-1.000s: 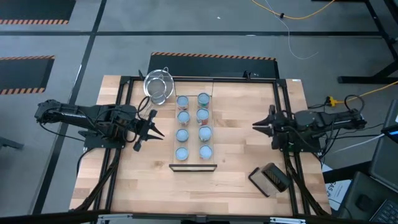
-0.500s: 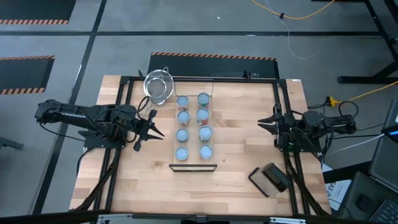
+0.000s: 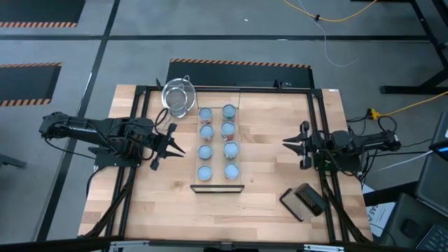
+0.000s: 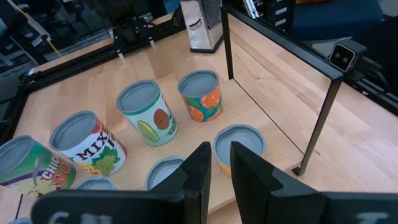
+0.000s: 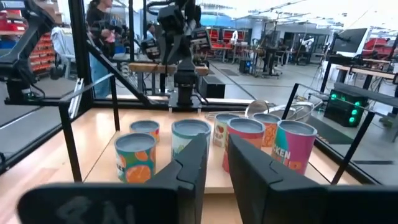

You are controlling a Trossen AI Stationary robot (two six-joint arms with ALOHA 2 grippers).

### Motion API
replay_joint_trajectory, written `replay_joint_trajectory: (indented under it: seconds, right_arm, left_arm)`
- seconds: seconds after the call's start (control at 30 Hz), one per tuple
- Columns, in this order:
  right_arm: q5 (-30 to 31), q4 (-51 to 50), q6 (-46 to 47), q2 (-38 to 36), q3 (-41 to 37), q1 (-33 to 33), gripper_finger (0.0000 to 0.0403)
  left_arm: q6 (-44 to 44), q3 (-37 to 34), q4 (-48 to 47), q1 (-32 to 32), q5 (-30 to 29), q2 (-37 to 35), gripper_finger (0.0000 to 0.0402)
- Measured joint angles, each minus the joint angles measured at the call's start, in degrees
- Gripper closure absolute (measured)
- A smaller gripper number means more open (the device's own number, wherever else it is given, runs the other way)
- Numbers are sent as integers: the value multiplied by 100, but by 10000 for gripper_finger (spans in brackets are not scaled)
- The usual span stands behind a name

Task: Pick and place cans onto a shelf
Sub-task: Return to Home Position

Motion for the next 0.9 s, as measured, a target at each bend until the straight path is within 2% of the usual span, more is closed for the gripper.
replay_joint_trajectory:
  seconds: [0.27, 0.43, 0.53, 0.73, 0.9]
  right_arm:
    - [-114, 398, 9, 9, -286, -337, 333]
    - [-172, 376, -9, 11, -286, -567, 333]
    - [-247, 366, -4, 11, -286, -672, 333]
    - [-471, 335, 26, 11, -286, -744, 333]
    - [-471, 330, 21, 11, -286, -743, 333]
  left_arm:
    - [2, 0, 51, 0, -2, 0, 347]
    - [4, 2, 481, 0, -207, 118, 347]
    - [25, 2, 962, 0, -601, 186, 347]
    - [51, 2, 2167, 0, -2004, 238, 347]
    - [113, 13, 2622, 2, -2656, -277, 347]
